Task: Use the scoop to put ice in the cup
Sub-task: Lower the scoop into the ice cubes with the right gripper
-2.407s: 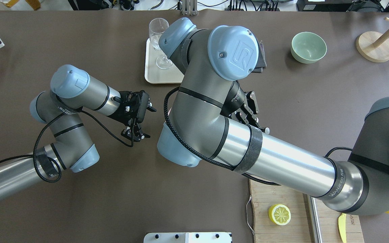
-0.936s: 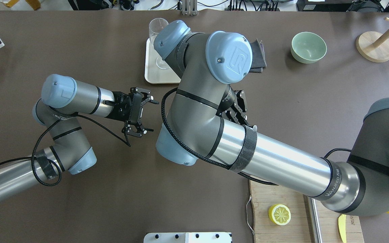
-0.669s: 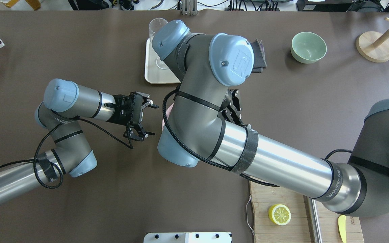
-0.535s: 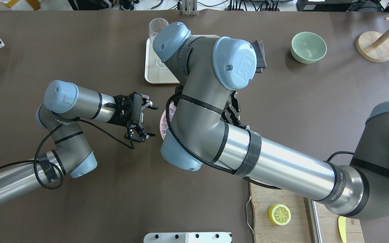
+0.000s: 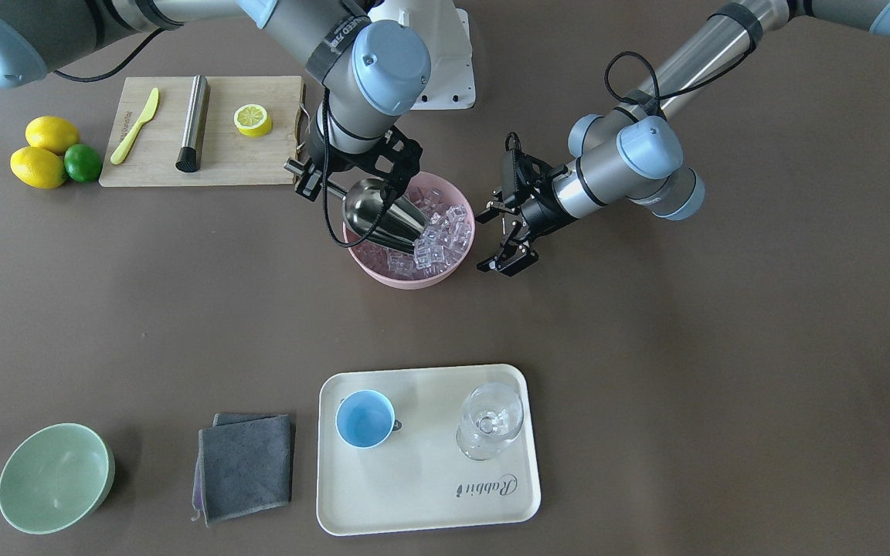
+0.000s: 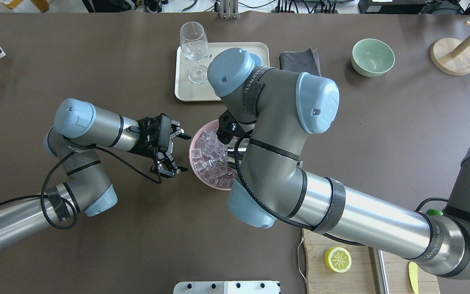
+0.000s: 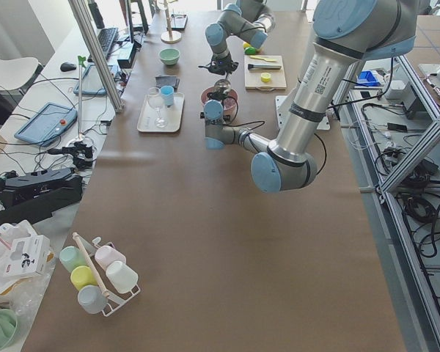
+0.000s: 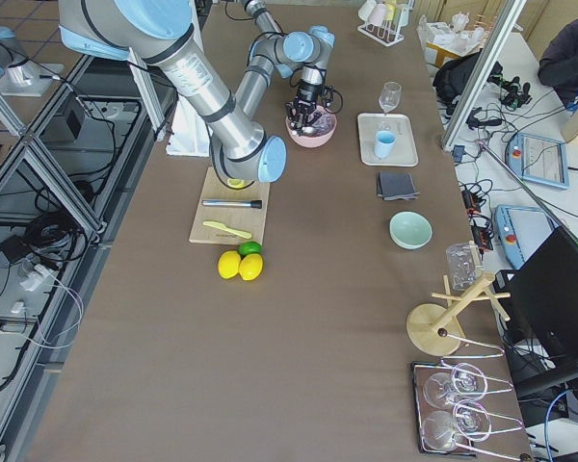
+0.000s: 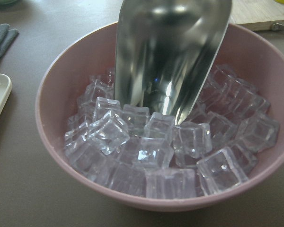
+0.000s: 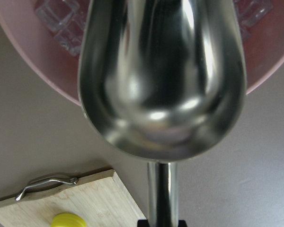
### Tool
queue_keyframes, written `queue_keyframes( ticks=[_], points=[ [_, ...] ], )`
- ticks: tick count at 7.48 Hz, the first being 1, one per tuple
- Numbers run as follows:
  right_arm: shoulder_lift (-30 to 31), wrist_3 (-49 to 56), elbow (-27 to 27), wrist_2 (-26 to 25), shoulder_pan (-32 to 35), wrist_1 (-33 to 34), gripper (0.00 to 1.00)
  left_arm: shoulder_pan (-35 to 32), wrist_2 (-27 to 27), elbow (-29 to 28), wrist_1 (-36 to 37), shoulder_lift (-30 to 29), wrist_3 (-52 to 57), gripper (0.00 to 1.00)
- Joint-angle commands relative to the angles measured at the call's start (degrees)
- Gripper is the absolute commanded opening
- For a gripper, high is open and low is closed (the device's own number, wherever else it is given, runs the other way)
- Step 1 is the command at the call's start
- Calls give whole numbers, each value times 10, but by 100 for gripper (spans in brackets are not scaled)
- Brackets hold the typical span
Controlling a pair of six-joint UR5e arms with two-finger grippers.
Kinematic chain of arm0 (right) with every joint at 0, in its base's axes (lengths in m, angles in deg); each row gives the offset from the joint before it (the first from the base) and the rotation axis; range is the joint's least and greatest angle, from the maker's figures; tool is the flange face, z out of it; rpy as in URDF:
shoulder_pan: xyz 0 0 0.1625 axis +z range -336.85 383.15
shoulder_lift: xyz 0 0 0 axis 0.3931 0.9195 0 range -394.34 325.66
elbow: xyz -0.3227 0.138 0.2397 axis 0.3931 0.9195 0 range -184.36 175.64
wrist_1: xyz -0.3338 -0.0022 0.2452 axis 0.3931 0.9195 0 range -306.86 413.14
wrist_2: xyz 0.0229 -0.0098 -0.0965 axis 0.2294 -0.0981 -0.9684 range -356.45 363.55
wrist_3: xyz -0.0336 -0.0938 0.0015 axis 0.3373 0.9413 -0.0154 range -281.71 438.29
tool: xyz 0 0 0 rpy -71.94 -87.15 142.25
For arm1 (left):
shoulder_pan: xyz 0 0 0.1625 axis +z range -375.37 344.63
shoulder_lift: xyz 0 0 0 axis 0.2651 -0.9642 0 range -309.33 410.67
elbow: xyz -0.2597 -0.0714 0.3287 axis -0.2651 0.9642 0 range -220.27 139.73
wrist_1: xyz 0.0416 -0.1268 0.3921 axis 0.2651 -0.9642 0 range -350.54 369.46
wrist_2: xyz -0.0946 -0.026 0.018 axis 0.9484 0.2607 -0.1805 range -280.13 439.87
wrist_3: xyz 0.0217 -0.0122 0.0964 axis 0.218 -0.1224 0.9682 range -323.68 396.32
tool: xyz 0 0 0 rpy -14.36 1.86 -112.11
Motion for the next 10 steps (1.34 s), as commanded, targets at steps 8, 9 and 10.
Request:
queue_keyframes(
  ticks=[8, 9, 10],
  points=[
    [0, 6, 12, -29, -16, -50, 0, -11, 30, -3, -2, 7, -17, 98],
    [6, 6, 5, -31, -17, -73, 0, -11, 30, -3, -2, 7, -18, 98],
    [14, 6, -7, -31, -17, -86, 0, -11, 30, -3, -2, 7, -17, 98]
  ],
)
